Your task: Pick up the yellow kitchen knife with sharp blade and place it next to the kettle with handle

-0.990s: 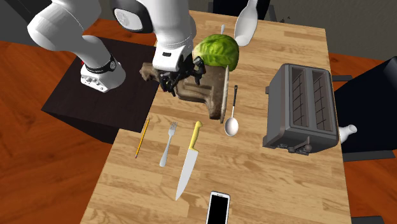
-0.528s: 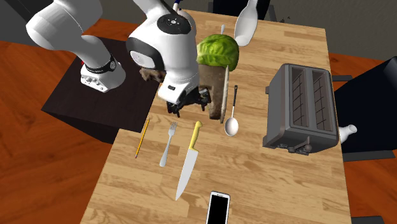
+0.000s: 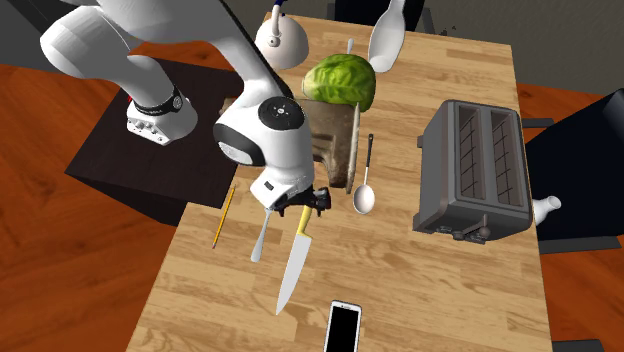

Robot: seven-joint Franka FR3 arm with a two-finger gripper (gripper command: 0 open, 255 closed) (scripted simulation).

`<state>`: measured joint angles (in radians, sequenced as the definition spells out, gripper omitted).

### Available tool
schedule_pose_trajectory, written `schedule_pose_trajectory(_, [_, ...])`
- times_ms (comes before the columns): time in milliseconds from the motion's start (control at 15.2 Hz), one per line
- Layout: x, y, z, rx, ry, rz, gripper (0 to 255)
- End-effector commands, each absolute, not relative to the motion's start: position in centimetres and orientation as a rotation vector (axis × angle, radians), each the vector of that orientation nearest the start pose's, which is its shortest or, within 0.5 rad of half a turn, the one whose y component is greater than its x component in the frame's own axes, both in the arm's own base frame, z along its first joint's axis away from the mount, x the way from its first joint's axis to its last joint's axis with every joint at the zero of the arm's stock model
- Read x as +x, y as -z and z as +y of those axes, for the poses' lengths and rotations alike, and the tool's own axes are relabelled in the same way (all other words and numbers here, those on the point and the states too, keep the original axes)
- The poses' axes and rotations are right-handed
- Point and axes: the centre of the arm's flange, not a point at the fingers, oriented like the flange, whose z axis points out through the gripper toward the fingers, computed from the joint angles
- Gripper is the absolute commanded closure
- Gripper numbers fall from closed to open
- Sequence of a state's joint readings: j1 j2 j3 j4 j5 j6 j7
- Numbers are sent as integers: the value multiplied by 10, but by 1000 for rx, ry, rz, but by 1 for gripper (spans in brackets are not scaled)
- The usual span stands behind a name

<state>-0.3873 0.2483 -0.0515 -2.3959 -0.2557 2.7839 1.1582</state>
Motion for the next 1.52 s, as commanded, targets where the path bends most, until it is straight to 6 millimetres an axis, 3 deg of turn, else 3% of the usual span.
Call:
schedule_pose_trajectory(0, [472, -209, -224, -2409, 277, 2095, 0])
schedule_pose_trajectory(528, [475, -169, -230, -2409, 277, 2095, 0])
schedule_pose_trajectory(1056, [475, -169, -230, -2409, 277, 2095, 0])
schedule_pose_trajectory(1122, [475, -169, -230, -2409, 277, 2095, 255])
schedule_pose_trajectory(1452, [475, -169, -230, -2409, 277, 2095, 255])
